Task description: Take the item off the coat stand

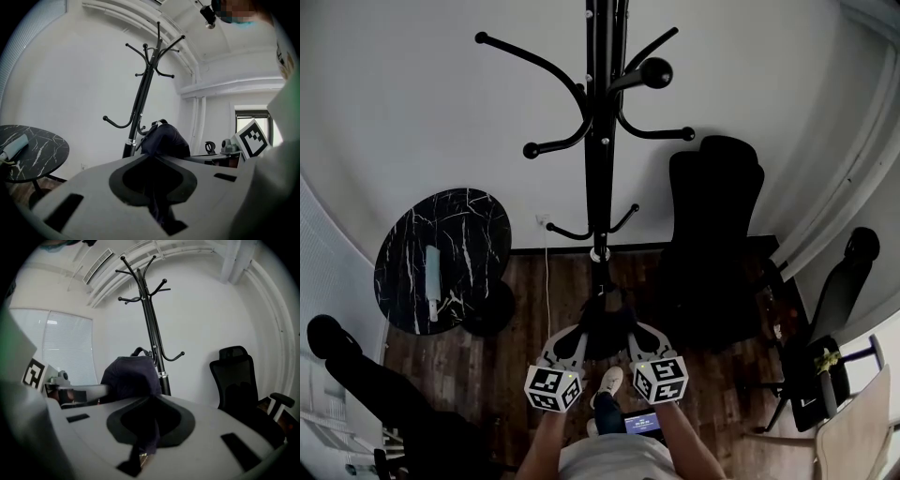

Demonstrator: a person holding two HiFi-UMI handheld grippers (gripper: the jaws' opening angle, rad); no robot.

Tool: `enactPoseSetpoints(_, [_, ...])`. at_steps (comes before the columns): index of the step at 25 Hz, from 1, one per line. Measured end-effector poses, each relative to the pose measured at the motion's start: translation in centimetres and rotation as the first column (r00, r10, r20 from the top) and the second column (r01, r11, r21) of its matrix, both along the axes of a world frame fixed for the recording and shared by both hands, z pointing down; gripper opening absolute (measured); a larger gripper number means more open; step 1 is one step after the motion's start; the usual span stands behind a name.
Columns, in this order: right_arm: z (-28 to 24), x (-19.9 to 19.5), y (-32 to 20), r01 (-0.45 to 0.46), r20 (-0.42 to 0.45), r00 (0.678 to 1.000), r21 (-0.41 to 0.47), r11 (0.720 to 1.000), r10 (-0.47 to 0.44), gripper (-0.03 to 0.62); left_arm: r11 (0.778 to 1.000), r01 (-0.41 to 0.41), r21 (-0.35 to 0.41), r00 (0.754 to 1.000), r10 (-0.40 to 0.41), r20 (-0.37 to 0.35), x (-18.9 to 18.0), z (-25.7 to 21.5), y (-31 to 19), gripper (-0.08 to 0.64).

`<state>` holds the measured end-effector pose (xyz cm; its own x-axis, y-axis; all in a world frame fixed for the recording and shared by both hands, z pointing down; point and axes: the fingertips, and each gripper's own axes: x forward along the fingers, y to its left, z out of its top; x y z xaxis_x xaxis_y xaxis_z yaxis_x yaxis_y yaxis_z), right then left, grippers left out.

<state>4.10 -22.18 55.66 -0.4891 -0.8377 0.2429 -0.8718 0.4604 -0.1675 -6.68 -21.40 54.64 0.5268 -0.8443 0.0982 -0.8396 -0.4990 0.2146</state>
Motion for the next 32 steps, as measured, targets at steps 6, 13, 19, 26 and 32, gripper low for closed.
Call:
enactPoseSetpoints(6, [0.8, 0.0, -0.5, -0.013, -0.012, 1.0, -0.018, 1.0, 0.013, 0.028, 1.0, -0.007, -0.01, 1.0, 0.008, 0.019, 0.0, 0.7, -0.6, 0.031])
enactPoseSetpoints(13, [1.2, 0.2, -1.6, -0.016, -0.017, 1.0, -0.033, 0.999, 0.015, 0.028, 1.0, -0.018, -0.024, 0.999, 0.018, 0.028, 0.1, 1.3, -1.9, 0.032])
enactPoseSetpoints(19, [1.6, 0.3, -2.2, -0.013, -0.02, 1.0, -0.043, 0.999, 0.012, 0.028, 0.999, -0.019, -0.037, 0.999, 0.02, 0.027, 0.2, 1.8, -2.4, 0.031])
enactPoseSetpoints(26, [2.3, 0.0, -2.4, 0.001, -0.019, 1.0, -0.059, 0.998, -0.002, 0.028, 0.999, -0.009, -0.045, 1.0, 0.01, 0.029, -0.2, 2.2, -2.5, 0.031])
enactPoseSetpoints(32, [2.7, -0.2, -2.4, 0.006, -0.017, 1.0, -0.066, 0.998, -0.007, 0.028, 0.999, -0.006, -0.053, 1.0, 0.008, 0.026, -0.4, 2.5, -2.5, 0.031])
